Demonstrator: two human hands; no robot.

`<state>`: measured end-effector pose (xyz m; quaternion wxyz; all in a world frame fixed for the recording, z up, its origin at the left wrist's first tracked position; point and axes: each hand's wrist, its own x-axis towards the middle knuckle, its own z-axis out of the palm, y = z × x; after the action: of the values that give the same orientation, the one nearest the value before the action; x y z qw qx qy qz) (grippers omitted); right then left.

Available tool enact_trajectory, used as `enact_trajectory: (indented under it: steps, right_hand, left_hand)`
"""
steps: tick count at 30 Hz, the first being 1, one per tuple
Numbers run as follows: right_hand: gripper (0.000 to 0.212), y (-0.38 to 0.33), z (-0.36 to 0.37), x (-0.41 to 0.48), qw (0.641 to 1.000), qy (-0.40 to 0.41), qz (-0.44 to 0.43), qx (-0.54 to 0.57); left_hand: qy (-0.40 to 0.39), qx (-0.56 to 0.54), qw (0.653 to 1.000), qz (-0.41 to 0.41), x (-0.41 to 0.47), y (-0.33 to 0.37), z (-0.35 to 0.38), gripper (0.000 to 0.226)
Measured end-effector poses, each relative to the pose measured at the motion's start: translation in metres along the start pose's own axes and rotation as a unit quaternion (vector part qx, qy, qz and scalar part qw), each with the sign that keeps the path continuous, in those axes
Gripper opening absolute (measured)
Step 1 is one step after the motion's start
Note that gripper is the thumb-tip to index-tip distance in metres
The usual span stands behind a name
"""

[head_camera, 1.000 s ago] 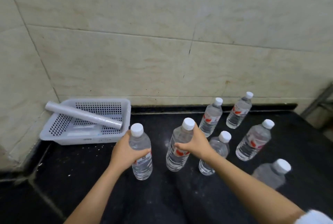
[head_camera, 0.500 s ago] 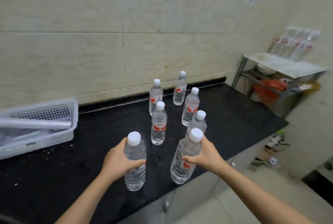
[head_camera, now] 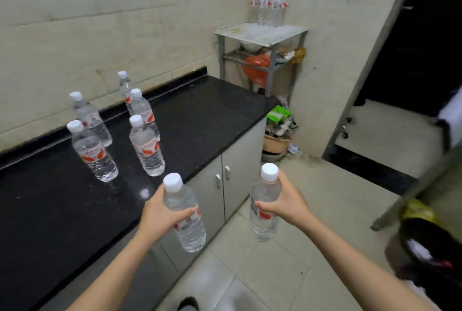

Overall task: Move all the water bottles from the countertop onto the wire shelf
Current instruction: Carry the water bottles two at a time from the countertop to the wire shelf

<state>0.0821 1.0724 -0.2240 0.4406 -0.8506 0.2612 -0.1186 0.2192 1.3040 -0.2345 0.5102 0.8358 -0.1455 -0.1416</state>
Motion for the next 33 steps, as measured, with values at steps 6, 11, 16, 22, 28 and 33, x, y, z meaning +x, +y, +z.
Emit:
enact_trajectory:
  steps: [6, 11, 16, 22, 28, 33]
  right_hand:
    - [0.065, 0.036, -0.041, -0.004, 0.998, 0.038, 0.035, 0.025]
    - [0.063, 0.053, -0.074, 0.022, 0.996, 0.064, 0.04, 0.039]
    - [0.066, 0.076, -0.117, 0.08, 0.997, 0.068, 0.032, 0.014]
    - [0.076, 0.102, -0.176, 0.164, 0.996, 0.066, 0.035, -0.049]
    - [0.076, 0.145, -0.234, 0.219, 0.99, 0.115, 0.079, -0.031]
    - [0.064, 0.196, -0.296, 0.268, 0.986, 0.138, 0.098, -0.004]
  left_hand:
    - [-0.058, 0.006, 0.998, 0.033, 0.007, 0.033, 0.055, 0.059]
    - [-0.05, 0.034, 0.996, 0.07, 0.047, 0.06, 0.086, 0.067]
    - [-0.021, 0.001, 0.998, 0.066, 0.099, 0.088, 0.126, 0.067]
    - [-0.024, -0.026, 0.998, 0.046, 0.175, 0.115, 0.19, 0.056]
    - [-0.062, 0.0, 0.996, 0.057, 0.241, 0.157, 0.267, 0.057]
    - [-0.08, -0.008, 0.996, 0.047, 0.287, 0.194, 0.345, 0.056]
